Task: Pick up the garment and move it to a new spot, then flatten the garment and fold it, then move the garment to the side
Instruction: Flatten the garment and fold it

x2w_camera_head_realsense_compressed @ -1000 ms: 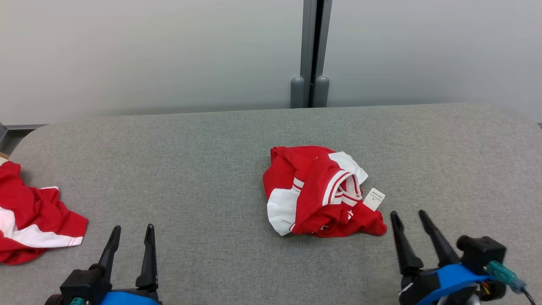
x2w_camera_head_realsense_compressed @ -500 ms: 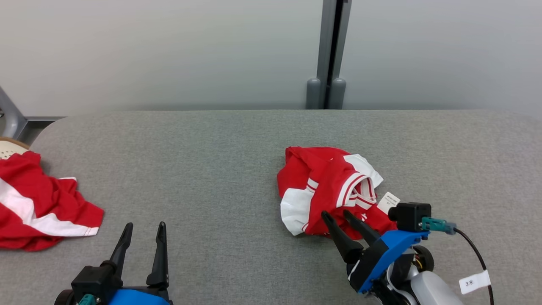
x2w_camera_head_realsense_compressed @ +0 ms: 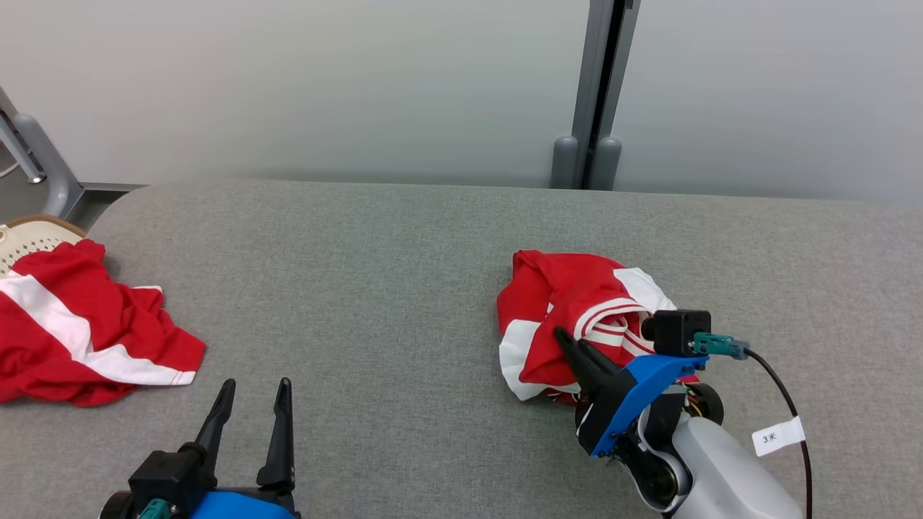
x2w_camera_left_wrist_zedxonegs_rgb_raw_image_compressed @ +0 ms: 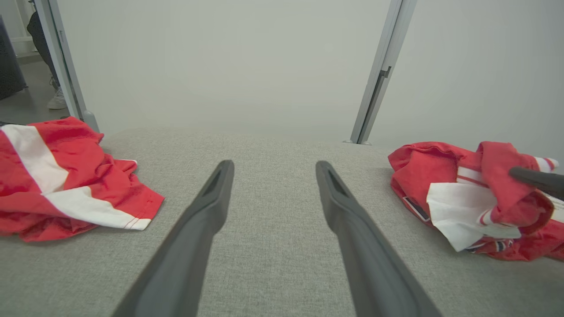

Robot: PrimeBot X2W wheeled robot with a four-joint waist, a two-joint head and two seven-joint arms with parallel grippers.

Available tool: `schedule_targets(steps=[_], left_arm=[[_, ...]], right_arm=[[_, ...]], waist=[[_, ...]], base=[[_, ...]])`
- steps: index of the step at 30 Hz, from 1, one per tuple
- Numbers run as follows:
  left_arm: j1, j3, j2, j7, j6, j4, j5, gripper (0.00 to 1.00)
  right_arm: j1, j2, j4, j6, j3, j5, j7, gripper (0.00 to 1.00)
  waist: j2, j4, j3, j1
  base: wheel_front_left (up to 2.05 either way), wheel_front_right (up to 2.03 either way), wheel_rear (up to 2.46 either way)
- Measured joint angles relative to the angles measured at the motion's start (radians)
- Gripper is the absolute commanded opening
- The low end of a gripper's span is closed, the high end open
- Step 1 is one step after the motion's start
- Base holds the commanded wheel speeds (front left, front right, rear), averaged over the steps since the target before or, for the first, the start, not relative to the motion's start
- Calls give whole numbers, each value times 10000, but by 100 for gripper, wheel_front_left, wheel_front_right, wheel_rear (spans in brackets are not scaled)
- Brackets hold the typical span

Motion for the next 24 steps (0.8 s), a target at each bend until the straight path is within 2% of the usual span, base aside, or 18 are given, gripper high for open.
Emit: schedule_targets(steps=[5, 9, 14, 19, 24], left_arm=[[11, -2, 13, 0, 0, 6, -44, 100], [13, 2, 31, -12, 15, -12, -92, 100], [-78, 19, 50, -67, 56, -100, -109, 100], [-457, -17, 38, -117, 12, -130, -115, 100], [-832, -153, -52, -194, -75, -27, -102, 100]], right_arm=[[-314, -2, 316, 0, -165, -481, -570, 0], [-802, -4, 23, 0, -472, -1057, -637, 0], [-2060, -6, -926, 0, -546, -2086, 178, 0], [-3708, -6, -1622, 0, -199, -2397, 980, 0], [-5548, -21, -1919, 0, 495, -2414, 792, 0]], waist=[[0, -20, -30, 0], [0, -67, -8, 0], [0, -77, 137, 0], [0, 33, 450, 0], [0, 363, 710, 0]], base=[[0, 0, 0], [0, 0, 0], [0, 0, 0], [0, 0, 0], [0, 0, 0]])
